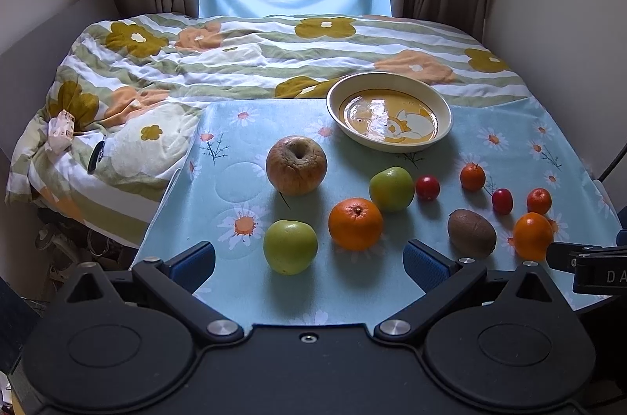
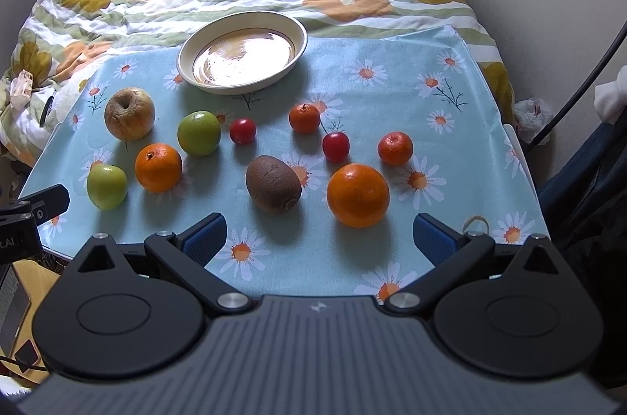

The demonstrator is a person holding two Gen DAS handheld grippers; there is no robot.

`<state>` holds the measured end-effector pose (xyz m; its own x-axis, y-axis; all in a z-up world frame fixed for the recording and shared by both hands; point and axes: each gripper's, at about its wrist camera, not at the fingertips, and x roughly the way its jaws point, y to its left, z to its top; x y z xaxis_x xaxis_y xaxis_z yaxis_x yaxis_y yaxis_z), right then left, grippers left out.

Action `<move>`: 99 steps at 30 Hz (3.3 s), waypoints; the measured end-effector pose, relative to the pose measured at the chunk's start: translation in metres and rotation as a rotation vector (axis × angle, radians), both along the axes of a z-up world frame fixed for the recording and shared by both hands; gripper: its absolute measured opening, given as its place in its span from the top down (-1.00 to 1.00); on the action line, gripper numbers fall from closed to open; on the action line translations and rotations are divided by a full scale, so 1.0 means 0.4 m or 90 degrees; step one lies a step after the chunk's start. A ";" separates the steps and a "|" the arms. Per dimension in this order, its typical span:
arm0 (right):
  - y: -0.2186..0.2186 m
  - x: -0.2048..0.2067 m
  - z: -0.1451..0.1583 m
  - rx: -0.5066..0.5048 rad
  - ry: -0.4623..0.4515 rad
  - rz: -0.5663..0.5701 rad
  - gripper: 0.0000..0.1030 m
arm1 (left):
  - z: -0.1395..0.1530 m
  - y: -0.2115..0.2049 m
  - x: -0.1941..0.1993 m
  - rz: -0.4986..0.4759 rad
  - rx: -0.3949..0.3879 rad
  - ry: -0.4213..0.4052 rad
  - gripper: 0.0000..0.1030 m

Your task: Organize fruits

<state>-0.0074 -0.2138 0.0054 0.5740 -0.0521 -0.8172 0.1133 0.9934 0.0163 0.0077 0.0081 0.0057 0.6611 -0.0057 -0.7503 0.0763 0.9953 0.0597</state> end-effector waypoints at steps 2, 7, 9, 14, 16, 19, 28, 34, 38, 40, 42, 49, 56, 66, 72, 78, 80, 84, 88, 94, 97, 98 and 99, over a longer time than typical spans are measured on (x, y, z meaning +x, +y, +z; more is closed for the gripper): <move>0.000 0.000 0.000 -0.001 0.000 0.001 -1.00 | 0.000 0.000 0.000 0.000 0.001 -0.001 -1.00; -0.003 0.001 -0.001 0.002 -0.001 0.003 -1.00 | -0.002 -0.006 0.001 0.000 0.004 -0.003 -1.00; -0.003 0.001 0.000 0.001 -0.002 0.003 -1.00 | -0.002 -0.006 0.001 0.000 0.004 -0.003 -1.00; -0.005 0.000 -0.001 0.001 -0.003 0.004 -1.00 | 0.000 -0.012 -0.002 0.003 0.004 -0.006 -1.00; -0.006 0.001 -0.001 0.002 -0.004 0.006 -1.00 | 0.001 -0.014 -0.004 0.004 0.002 -0.006 -1.00; -0.007 0.000 0.003 0.006 -0.010 0.012 -1.00 | 0.007 -0.018 -0.011 0.007 -0.003 -0.009 -1.00; -0.026 0.001 0.016 0.025 -0.012 0.042 -1.00 | 0.025 -0.042 -0.025 0.030 0.007 -0.017 -1.00; -0.030 0.015 -0.004 0.058 -0.015 0.072 -1.00 | 0.020 -0.055 -0.029 0.044 0.014 -0.035 -1.00; -0.032 0.034 -0.028 0.087 -0.010 0.077 -1.00 | 0.007 -0.054 -0.027 0.049 0.025 -0.048 -1.00; -0.029 0.041 -0.043 0.098 -0.011 0.081 -1.00 | -0.003 -0.047 -0.024 0.053 0.034 -0.056 -1.00; -0.019 0.053 -0.063 0.097 -0.012 0.083 -1.00 | -0.017 -0.040 -0.014 0.051 0.041 -0.058 -1.00; 0.014 0.084 -0.128 0.115 0.000 0.064 -1.00 | -0.101 -0.002 0.037 0.009 0.066 -0.035 -1.00; 0.055 0.112 -0.180 0.111 0.002 0.016 -1.00 | -0.188 0.026 0.103 -0.040 0.073 -0.004 -0.98; 0.102 0.149 -0.216 0.083 0.024 -0.054 -1.00 | -0.255 0.051 0.173 -0.110 0.088 0.019 -0.77; 0.110 0.167 -0.238 0.076 0.028 -0.094 -1.00 | -0.282 0.052 0.202 -0.144 0.068 0.040 -0.51; 0.119 0.183 -0.252 0.069 0.029 -0.112 -1.00 | -0.303 0.070 0.217 -0.150 0.041 0.072 -0.17; 0.123 0.187 -0.259 0.063 0.031 -0.120 -1.00 | -0.302 0.074 0.215 -0.154 0.028 0.074 -0.15; 0.119 0.204 -0.274 0.055 0.030 -0.136 -1.00 | -0.301 0.081 0.216 -0.160 0.015 0.075 -0.15; 0.110 0.225 -0.290 0.051 0.025 -0.154 -1.00 | -0.301 0.082 0.210 -0.167 0.019 0.069 -0.15; 0.124 0.240 -0.307 0.041 0.026 -0.156 -0.92 | -0.303 0.092 0.202 -0.176 0.026 0.063 -0.15; 0.130 0.244 -0.310 0.031 0.017 -0.155 -0.87 | -0.302 0.099 0.204 -0.167 0.018 0.065 -0.15; 0.131 0.246 -0.310 0.027 0.013 -0.157 -0.83 | -0.301 0.100 0.205 -0.164 0.015 0.064 -0.15; 0.132 0.248 -0.311 0.022 0.011 -0.158 -0.81 | -0.300 0.101 0.205 -0.162 0.014 0.063 -0.15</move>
<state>0.0917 -0.1612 -0.1189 0.5327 -0.1618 -0.8307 0.3543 0.9340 0.0454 0.0897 0.0483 -0.1142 0.5638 -0.1453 -0.8130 0.3297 0.9422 0.0602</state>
